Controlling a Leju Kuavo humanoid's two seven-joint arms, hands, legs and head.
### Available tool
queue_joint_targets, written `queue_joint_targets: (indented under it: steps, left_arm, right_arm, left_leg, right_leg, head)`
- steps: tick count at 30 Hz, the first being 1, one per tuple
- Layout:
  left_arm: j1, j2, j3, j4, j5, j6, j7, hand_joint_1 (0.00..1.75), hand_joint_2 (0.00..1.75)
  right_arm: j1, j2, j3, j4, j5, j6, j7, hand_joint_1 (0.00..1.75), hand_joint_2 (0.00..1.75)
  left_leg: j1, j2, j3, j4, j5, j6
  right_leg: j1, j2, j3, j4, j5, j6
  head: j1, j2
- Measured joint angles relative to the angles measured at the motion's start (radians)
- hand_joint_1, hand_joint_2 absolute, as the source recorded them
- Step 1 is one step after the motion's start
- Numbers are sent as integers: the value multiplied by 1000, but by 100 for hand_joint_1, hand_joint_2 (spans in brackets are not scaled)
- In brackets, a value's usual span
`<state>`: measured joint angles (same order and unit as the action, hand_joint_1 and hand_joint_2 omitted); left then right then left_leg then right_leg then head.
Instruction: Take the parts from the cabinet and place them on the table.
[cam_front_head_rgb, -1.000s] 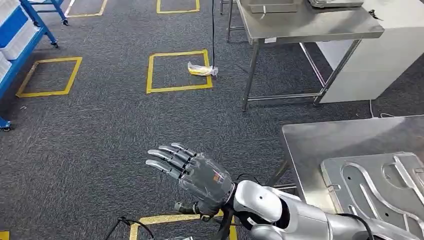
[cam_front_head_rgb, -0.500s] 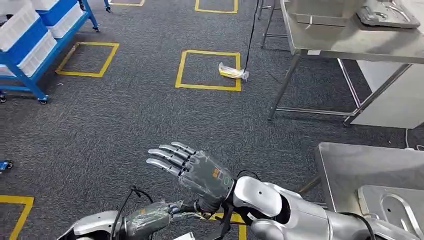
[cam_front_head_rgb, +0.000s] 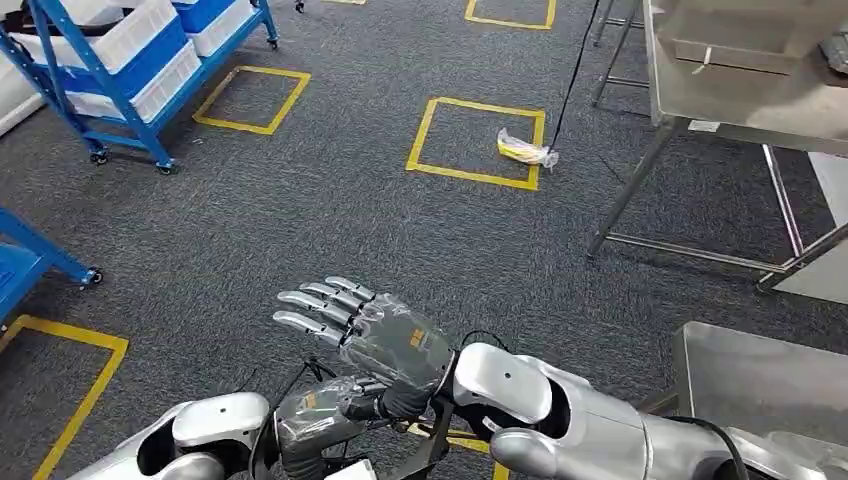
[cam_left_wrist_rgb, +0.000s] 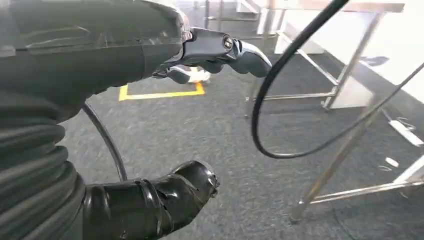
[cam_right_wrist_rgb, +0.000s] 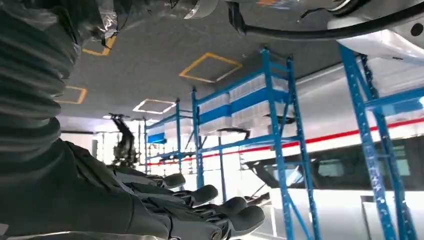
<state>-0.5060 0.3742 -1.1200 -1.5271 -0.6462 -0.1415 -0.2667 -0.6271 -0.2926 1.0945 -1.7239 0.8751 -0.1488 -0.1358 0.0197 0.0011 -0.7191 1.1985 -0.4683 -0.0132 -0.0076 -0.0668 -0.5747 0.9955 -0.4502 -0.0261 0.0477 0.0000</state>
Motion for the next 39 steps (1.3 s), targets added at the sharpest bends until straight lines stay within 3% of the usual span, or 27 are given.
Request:
queue_joint_targets:
  steps: [1, 2, 3, 7, 8, 9, 10, 12, 13, 14, 15, 17, 18, 19, 21, 23, 24, 25, 27, 29, 30, 31, 33, 34, 35, 36, 39]
  left_arm:
    - [0, 0, -1, 2, 0, 3, 1, 0, 175]
    - [-2, 0, -2, 4, 0, 5, 1, 0, 175]
    - [-5, -1, -6, 6, -2, 10, 2, 0, 175]
    - [-11, -2, -19, 13, -29, 26, 2, 0, 175]
    - [-16, -6, -22, 13, -35, 29, 1, 0, 175]
    - [-23, -7, -24, 14, -36, 29, 1, 0, 175]
    - [-26, -15, -27, 15, -37, 31, 1, 0, 175]
    - [-27, -21, -33, 20, -38, 32, 2, 0, 175]
    - [-29, -22, -35, 24, -39, 32, 2, 0, 175]
    - [-31, -24, -40, 27, -40, 32, 3, 0, 175]
    - [-33, -25, -42, 30, -41, 32, 3, 0, 175]
    - [-37, -28, -46, 33, -48, 35, 3, 0, 175]
    - [-38, -28, -48, 35, -53, 36, 3, 0, 175]
    - [-41, -30, -50, 37, -55, 37, 4, 0, 175]
    - [-43, -30, -52, 39, -54, 40, 6, 0, 175]
    - [-45, -31, -55, 41, -57, 40, 7, 0, 175]
    - [-49, -31, -56, 40, -57, 42, 7, 0, 175]
    - [-49, -34, -56, 41, -58, 43, 8, 0, 175]
    - [-55, -38, -59, 41, -63, 44, 8, 0, 175]
    - [-55, -42, -64, 42, -65, 44, 9, 0, 175]
    - [-56, -43, -65, 43, -67, 44, 10, 0, 175]
    - [-56, -43, -66, 44, -68, 44, 11, 0, 175]
    - [-60, -44, -68, 44, -72, 44, 11, 0, 175]
    - [-63, -46, -69, 44, -73, 44, 11, 0, 175]
    - [-64, -45, -70, 44, -74, 45, 11, 0, 175]
    - [-65, -46, -73, 44, -77, 46, 12, 0, 175]
    - [-67, -46, -77, 46, -85, 51, 13, 0, 175]
  right_arm:
    - [0, 2, 0, 1, -2, 4, 0, 0, 175]
    - [0, 4, -1, 1, -2, 5, 0, 0, 175]
    - [-1, 4, -3, 1, -3, 5, 0, 0, 175]
    - [-3, 5, -6, 4, -3, 6, -1, 0, 175]
    - [-3, 5, -10, 5, -3, 6, -1, 0, 175]
    - [-4, 5, -13, 5, -3, 6, -2, 0, 175]
    - [-4, 5, -15, 6, -3, 6, -2, 0, 175]
    - [0, 5, -15, 10, -2, 8, -2, 0, 175]
    - [2, 5, -15, 14, -4, 16, -2, 0, 175]
    - [3, 5, -15, 16, -9, 23, -2, 0, 175]
    - [2, 5, -16, 18, -12, 26, -2, 0, 175]
    - [0, 5, -20, 18, -13, 27, -2, 0, 175]
    - [0, 5, -22, 19, -13, 28, -2, 0, 175]
    - [0, 6, -24, 19, -13, 28, -2, 0, 175]
    - [2, 6, -27, 19, -13, 28, -2, 0, 175]
    - [0, 7, -29, 19, -13, 28, -2, 0, 175]
    - [-1, 8, -33, 19, -13, 27, -2, 0, 175]
    - [0, 8, -37, 19, -13, 27, -2, 0, 175]
    - [-5, 8, -38, 19, -13, 27, -3, 0, 175]
    - [0, 8, -39, 22, -13, 29, -3, 0, 175]
    - [2, 8, -39, 24, -13, 30, -4, 0, 175]
    - [3, 8, -40, 27, -13, 31, -4, 0, 175]
    - [3, 8, -43, 29, -13, 31, -5, 0, 175]
    - [3, 8, -45, 30, -14, 32, -5, 0, 175]
    - [3, 9, -45, 33, -17, 36, -5, 0, 175]
    - [5, 10, -48, 34, -19, 42, -6, 0, 175]
    - [7, 11, -53, 43, -28, 46, -6, 0, 175]
  left_leg:
    - [0, 18, 54, -97, 42, 2]
    - [-1, 50, 92, -167, 61, 3]
    - [-17, 73, 104, -186, 45, 11]
    - [-15, 21, 99, -188, 51, 35]
    - [-10, 11, 103, -192, 54, 40]
    - [-9, 3, 103, -193, 55, 45]
    - [-9, -7, 102, -193, 56, 52]
    - [-11, -30, 99, -191, 55, 53]
    - [-11, -40, 98, -188, 55, 56]
    - [-11, -42, 98, -185, 53, 59]
    - [-11, -50, 98, -180, 50, 62]
    - [-9, -62, 98, -165, 40, 57]
    - [-14, -65, 92, -162, 37, 53]
    - [-17, -66, 86, -154, 35, 52]
    - [-19, -65, 83, -159, 38, 47]
    - [-21, -61, 88, -163, 39, 59]
    - [-21, -58, 111, -204, 55, 69]
    - [-6, -50, 133, -235, 70, 68]
    - [-6, -49, 150, -263, 82, 71]
    - [-6, -48, 147, -261, 79, 67]
    - [-4, -47, 145, -257, 76, 63]
    - [-1, -48, 143, -250, 72, 56]
    - [13, -50, 137, -223, 56, 33]
    - [19, -51, 129, -200, 43, 18]
    - [15, -55, 114, -185, 35, 6]
    - [16, -57, 107, -175, 34, 1]
    - [23, -62, 104, -181, 40, -11]
  right_leg:
    - [0, -10, 3, 4, -5, 5]
    - [0, -17, 5, 8, -10, 9]
    - [10, -24, 2, 14, -15, 16]
    - [9, -63, 9, 16, -24, 32]
    - [0, -25, 5, 30, -38, 41]
    - [-1, 23, -13, 70, -65, 42]
    - [-3, 47, -49, 142, -102, 42]
    - [-3, 63, -130, 290, -158, 44]
    - [-5, 65, -151, 321, -156, 47]
    - [-7, 65, -147, 302, -131, 52]
    - [-10, 65, -122, 243, -88, 56]
    - [-24, 65, -41, 67, 3, 70]
    - [-22, 71, -32, 52, -27, 75]
    - [-22, 75, -35, 46, -10, 64]
    - [-19, 77, -38, 46, -10, 59]
    - [-23, 81, -32, 28, -1, 63]
    - [-17, 83, -16, 6, 6, 69]
    - [-18, 79, -15, 15, -2, 64]
    - [-16, 77, -62, 114, -65, 63]
    - [-25, 76, -137, 255, -124, 70]
    - [-30, 75, -154, 281, -123, 75]
    - [-36, 74, -145, 261, -98, 80]
    - [-48, 73, -71, 119, -15, 96]
    - [-58, 77, -33, 41, 3, 108]
    - [-44, 97, -34, 51, -10, 104]
    - [-44, 97, -44, 59, -10, 74]
    - [-36, 87, -50, 64, -8, 48]
  head:
    - [0, 0]
    - [0, 0]
    - [0, 0]
    - [1, 0]
    - [1, 0]
    - [2, 0]
    - [2, 0]
    - [2, 0]
    - [2, 0]
    - [2, 0]
    - [2, 0]
    - [2, 0]
    - [2, 0]
    - [1, 0]
    - [2, 0]
    - [1, 0]
    - [2, 0]
    - [2, 0]
    - [2, 0]
    - [2, 0]
    - [2, 0]
    - [2, 0]
    - [2, 0]
    - [2, 0]
    - [4, 0]
    - [1, 0]
    - [2, 0]
